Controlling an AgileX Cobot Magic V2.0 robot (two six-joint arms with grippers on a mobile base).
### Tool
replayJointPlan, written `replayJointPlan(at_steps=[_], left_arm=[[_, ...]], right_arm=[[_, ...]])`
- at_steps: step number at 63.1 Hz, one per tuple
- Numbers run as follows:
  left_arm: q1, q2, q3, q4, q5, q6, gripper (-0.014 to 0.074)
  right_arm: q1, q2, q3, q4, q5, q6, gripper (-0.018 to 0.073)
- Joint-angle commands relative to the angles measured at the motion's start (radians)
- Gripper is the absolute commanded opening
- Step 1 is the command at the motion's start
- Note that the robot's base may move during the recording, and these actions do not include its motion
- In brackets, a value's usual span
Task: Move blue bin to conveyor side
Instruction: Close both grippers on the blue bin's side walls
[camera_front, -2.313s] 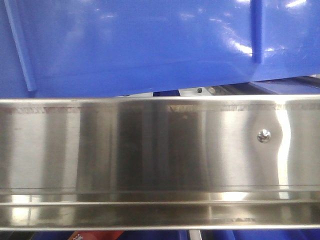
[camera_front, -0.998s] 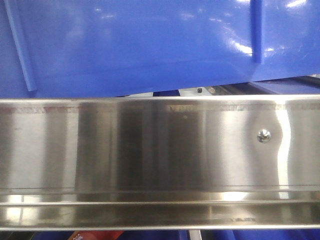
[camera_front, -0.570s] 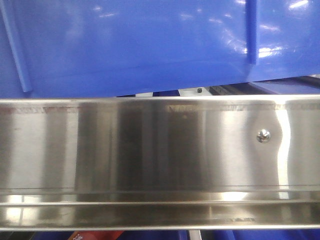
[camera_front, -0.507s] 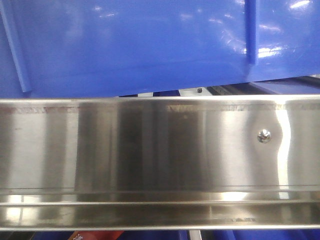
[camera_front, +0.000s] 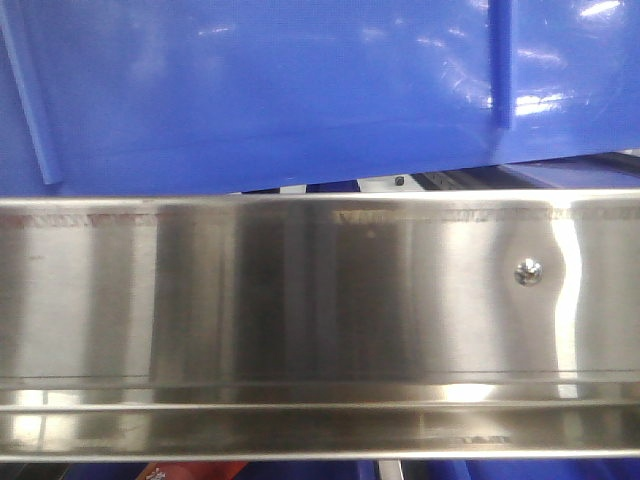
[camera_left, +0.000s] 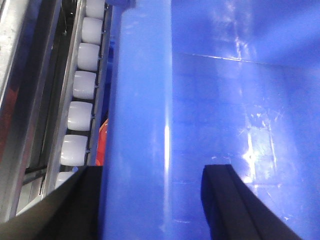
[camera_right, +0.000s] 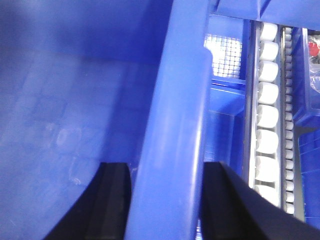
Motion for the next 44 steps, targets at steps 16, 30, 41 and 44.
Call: replayJointPlan(at_steps=[16,30,41,44], left_arm=[[-0.001,-0.004,-0.009,0.012,0.001,0.034,-0.0017],[-0.001,-0.013,-0.101,0.064,0.072,0.034,-0.002],[-0.001,-0.045,-0.111,0.078,0.091,0.034,-0.002],[-0.001,-0.058,-0.111,0.08,0.091,0.034,-0.002]], right_arm=[[-0.004,-0.01,0.004,-0.021,-0.016,0.014,-0.0081],[-0.004,-0.055,-0.015,-0.036,-0.016,0.02,-0.0081],[-0.004,-0.074,-0.034,-0.055,-0.016,0.042,-0.0081],[-0.004,-0.079,-0.035,-0.065,-0.016,0.046,-0.0081]])
